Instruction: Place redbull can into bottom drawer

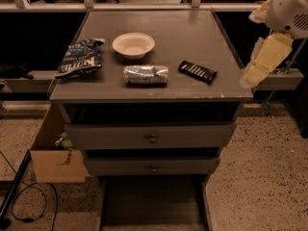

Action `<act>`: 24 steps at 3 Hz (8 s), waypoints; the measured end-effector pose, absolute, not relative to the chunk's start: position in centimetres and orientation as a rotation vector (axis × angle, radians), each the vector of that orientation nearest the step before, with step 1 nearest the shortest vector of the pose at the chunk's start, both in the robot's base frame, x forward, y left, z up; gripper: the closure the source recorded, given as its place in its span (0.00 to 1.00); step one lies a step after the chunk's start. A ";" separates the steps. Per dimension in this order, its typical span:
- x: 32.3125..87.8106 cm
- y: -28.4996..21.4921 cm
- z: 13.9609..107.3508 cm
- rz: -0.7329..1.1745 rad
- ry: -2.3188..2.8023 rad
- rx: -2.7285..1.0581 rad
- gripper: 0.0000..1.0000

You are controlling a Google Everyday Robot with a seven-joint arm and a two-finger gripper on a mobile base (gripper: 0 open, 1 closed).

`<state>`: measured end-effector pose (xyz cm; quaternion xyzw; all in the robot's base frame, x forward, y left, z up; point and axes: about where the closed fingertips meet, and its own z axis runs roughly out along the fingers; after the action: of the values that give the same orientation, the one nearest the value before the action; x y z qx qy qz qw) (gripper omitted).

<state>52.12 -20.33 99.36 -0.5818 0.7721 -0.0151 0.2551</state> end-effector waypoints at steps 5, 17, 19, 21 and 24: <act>58.7 -14.5 97.0 0.188 2.026 -1.579 0.00; 68.5 -3.5 83.9 0.478 2.007 -1.207 0.00; 68.5 -3.5 83.9 0.478 2.007 -1.207 0.46; 68.5 -3.5 83.9 0.478 2.007 -1.207 0.92; 67.2 -4.9 85.1 0.500 2.038 -1.217 1.00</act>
Offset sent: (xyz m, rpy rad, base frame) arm 0.0545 0.0766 -0.0202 0.0450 0.0373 0.1307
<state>67.18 -4.87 85.06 -0.4699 0.7869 0.1930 0.3503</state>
